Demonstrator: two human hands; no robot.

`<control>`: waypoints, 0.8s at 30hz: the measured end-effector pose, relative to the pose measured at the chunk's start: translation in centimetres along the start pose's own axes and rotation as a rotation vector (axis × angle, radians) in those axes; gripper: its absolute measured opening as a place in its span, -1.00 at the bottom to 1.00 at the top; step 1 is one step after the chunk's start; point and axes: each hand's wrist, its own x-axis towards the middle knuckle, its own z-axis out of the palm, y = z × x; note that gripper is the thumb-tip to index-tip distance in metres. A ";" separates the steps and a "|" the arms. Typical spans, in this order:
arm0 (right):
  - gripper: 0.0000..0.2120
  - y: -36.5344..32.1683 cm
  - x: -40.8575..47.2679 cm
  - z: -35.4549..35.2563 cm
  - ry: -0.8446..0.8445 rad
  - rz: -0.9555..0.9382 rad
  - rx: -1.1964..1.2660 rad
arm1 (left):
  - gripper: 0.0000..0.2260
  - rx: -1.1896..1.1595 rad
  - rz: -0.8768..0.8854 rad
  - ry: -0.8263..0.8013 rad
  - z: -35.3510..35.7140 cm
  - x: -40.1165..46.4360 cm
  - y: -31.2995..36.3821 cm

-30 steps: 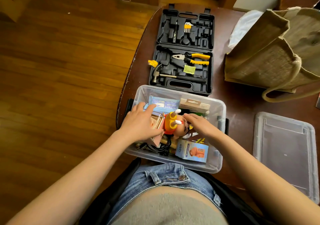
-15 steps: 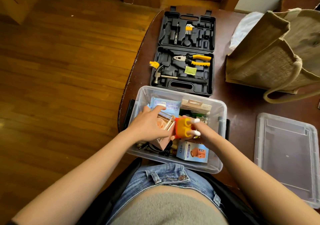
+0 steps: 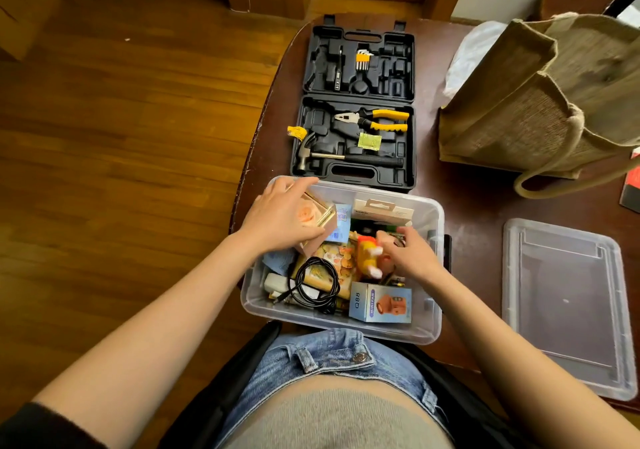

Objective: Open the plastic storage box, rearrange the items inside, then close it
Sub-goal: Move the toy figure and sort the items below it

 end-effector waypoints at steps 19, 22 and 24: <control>-0.54 -5.1 -1.3 11.0 -0.177 -0.833 -0.921 | -0.65 -0.383 0.029 0.270 0.3 -2.1 -3.9; -0.54 -5.4 -1.1 12.9 -0.180 -0.852 -0.983 | -0.54 -0.367 0.055 0.139 0.6 -3.2 -4.9; -0.52 -5.3 -0.9 13.6 -0.199 -0.807 -1.014 | -0.38 -0.295 0.103 0.045 0.9 -3.7 -5.3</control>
